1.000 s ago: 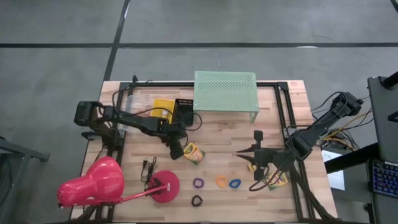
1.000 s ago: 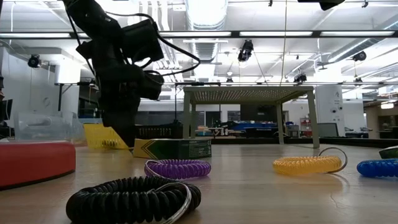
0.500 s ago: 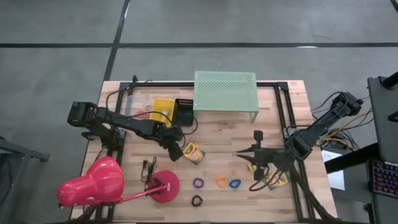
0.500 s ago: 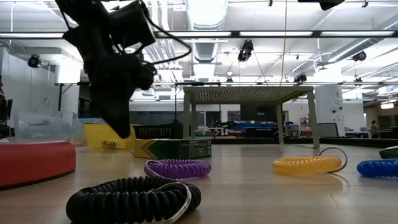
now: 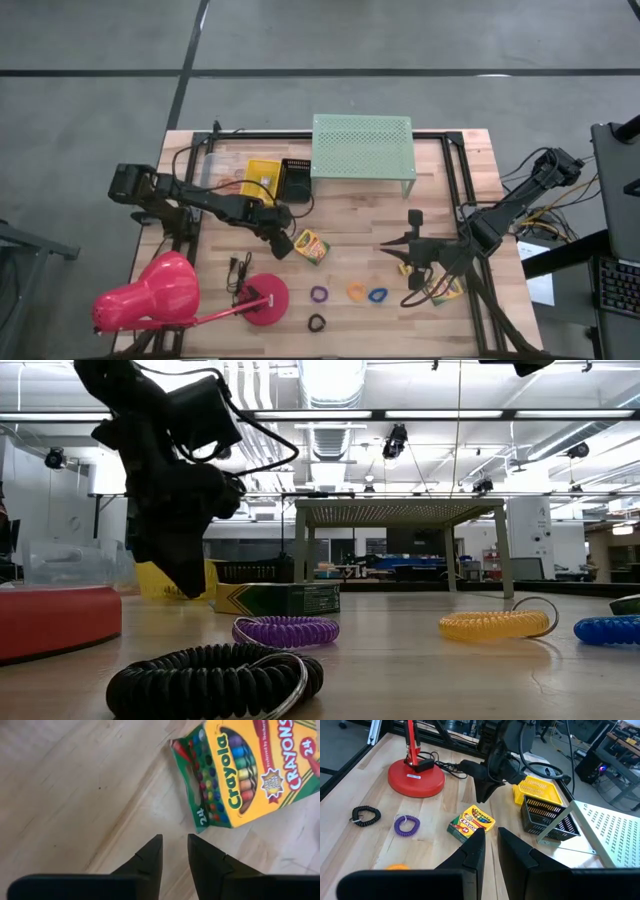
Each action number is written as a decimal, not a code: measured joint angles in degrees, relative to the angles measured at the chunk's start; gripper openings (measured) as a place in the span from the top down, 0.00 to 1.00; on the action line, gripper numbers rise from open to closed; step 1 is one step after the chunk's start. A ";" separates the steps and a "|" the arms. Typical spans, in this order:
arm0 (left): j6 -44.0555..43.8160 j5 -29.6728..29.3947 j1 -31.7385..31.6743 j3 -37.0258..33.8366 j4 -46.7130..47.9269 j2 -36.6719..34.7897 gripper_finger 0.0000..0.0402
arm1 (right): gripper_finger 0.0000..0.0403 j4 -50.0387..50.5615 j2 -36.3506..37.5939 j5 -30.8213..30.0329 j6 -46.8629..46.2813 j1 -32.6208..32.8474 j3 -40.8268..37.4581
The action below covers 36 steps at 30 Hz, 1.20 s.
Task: Pick & Place Office Desk Supplies
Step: Put the crayon into the yellow bin
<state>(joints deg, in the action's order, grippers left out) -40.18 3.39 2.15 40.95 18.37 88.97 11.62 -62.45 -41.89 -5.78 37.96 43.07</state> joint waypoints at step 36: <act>-6.75 -2.51 0.02 0.39 -5.49 0.00 0.75 | 0.88 0.00 0.01 0.00 0.00 0.01 0.00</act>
<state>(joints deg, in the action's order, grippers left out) -46.93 0.89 2.17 41.34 12.88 88.97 11.62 -62.43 -41.89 -5.78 37.97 43.07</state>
